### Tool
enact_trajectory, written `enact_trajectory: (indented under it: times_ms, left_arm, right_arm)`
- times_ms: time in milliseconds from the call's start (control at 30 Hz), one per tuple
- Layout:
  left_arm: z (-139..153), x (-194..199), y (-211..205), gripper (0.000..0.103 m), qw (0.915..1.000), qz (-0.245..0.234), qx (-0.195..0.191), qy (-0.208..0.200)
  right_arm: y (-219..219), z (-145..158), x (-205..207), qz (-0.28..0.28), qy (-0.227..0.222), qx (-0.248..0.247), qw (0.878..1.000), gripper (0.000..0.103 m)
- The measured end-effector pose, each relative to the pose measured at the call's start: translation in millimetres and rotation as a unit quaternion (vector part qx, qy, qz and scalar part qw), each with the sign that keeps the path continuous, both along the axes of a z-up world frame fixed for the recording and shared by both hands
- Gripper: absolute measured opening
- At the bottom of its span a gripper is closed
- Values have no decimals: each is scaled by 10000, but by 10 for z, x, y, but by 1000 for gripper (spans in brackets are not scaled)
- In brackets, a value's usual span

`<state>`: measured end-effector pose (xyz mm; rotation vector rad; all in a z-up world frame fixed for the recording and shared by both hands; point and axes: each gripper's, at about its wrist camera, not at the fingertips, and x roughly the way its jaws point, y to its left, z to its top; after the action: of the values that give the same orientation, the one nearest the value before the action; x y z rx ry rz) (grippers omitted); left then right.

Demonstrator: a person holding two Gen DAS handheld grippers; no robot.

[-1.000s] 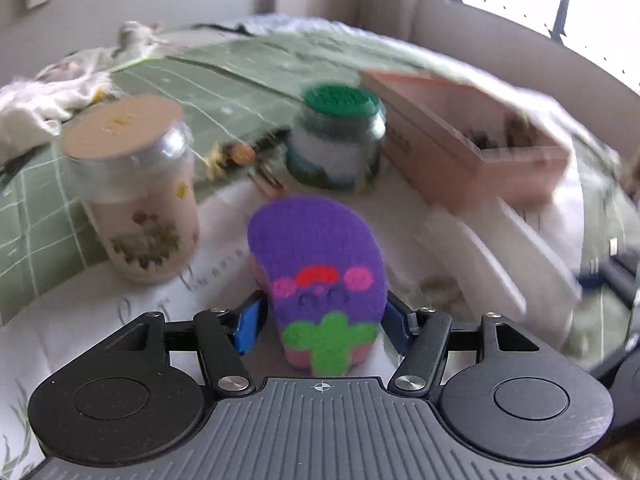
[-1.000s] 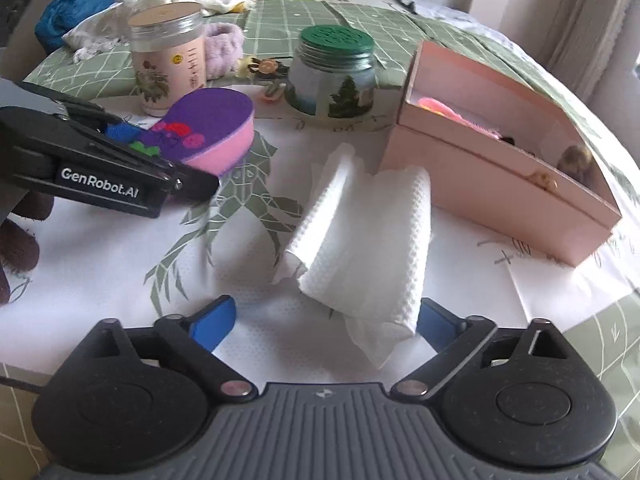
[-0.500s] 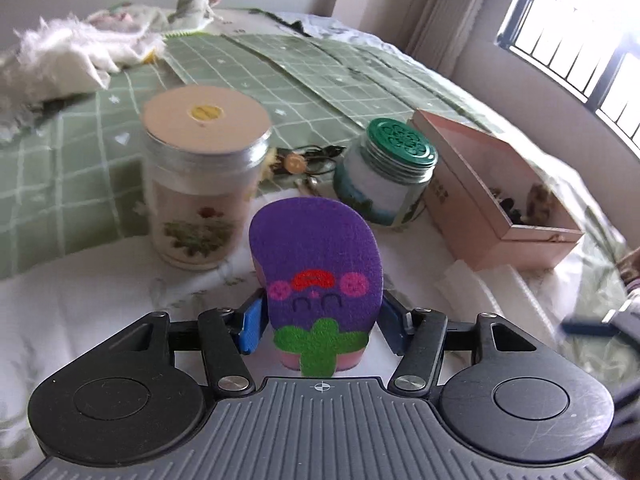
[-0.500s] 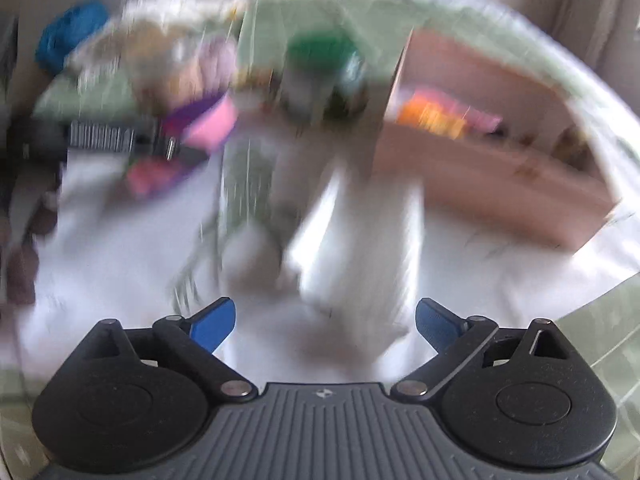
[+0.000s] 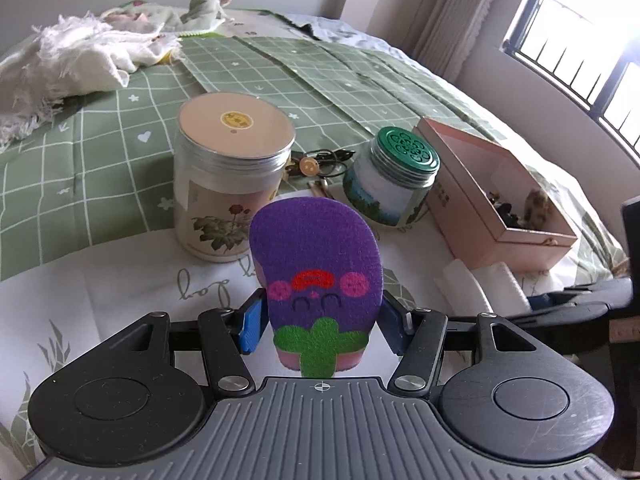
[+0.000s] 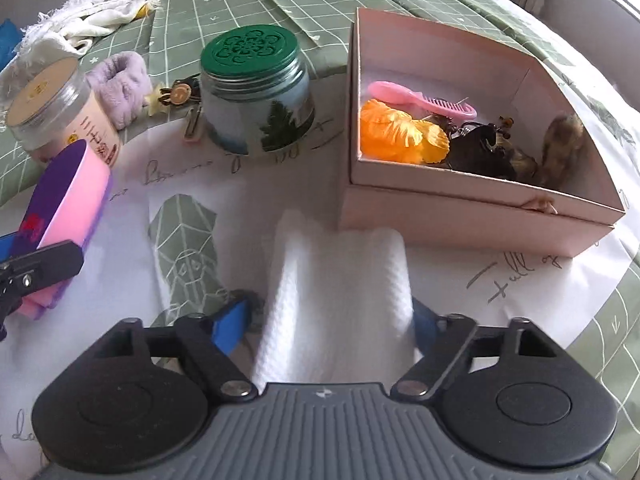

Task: Organize soft objects
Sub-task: 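Carry the sponge and tissue with both grippers and release them into the pink box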

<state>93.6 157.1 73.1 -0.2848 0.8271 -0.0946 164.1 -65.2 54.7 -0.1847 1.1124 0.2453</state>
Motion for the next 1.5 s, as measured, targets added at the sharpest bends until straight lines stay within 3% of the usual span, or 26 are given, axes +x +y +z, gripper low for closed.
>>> enact_trajectory:
  times_ms: [33,67,100,267,433,633,733,867,1000,1033,1100,1133,1200,1267,1333,1400,1500]
  left_arm:
    - [2,0,0,63,10000,3,-25,8]
    - [4,-2,-5,63,10000,-3,-40,16]
    - [6,-4,-10,63,10000,-18,-44,21]
    - [11,-9,-9,63,10000,-6,-23,65]
    - [209,-74,-4,63,9996,-60,-132,-253]
    - [1111,155,-227,63,9883,-540,-660,-1265]
    - [1431,542,-495,63,9840,-937,-755,-1314]
    - [1492,1126,-900,63,9806,-1020,-1042,-1308]
    - [1162,1620,-1269,63,9742,-1085,-1561,-1219]
    - [996,1748,-1366,64,9779,-1055,-1517,-973]
    - [570,2001,-1660,63,9905,-1068,-866,-21]
    - [343,2075,-1806,63,9914,-1158,-411,447]
    - [57,2095,-1982,63,9891,-1289,86,708]
    - [-1,2031,-2094,63,9895,-1325,437,383]
    - [87,1921,-2197,63,9859,-1432,828,-249]
    - [255,1806,-2202,63,9807,-1529,812,-903]
    - [411,1660,-2132,63,9766,-1695,548,-1202]
  right_arm:
    - [11,30,-45,71,-37,-30,10000,65]
    - [35,50,-78,165,-43,-73,9998,43]
    - [59,74,-93,288,-19,-114,9995,30]
    - [134,347,-246,795,-126,105,9967,14]
    - [96,752,-356,1197,-344,483,9910,11]
    - [-349,1491,-302,1251,-1215,977,9798,11]
    - [-725,1800,-117,1063,-1693,1030,9744,11]
    - [-1196,1873,177,675,-2281,893,9672,11]
    - [-1641,1593,424,156,-2425,1106,9637,11]
    - [-1738,1460,474,47,-2323,1227,9649,11]
    - [-1909,1176,562,-173,-2028,1404,9689,11]
    - [-1961,1048,600,-264,-1850,1359,9729,11]
    - [-2032,909,656,-434,-1612,1164,9791,11]
    - [-2122,943,677,-601,-1569,1188,9786,11]
    - [-2185,1037,659,-620,-1660,1436,9736,11]
    - [-2208,1082,640,-599,-1765,1675,9681,12]
    - [-2197,1041,660,-466,-1618,2119,9627,12]
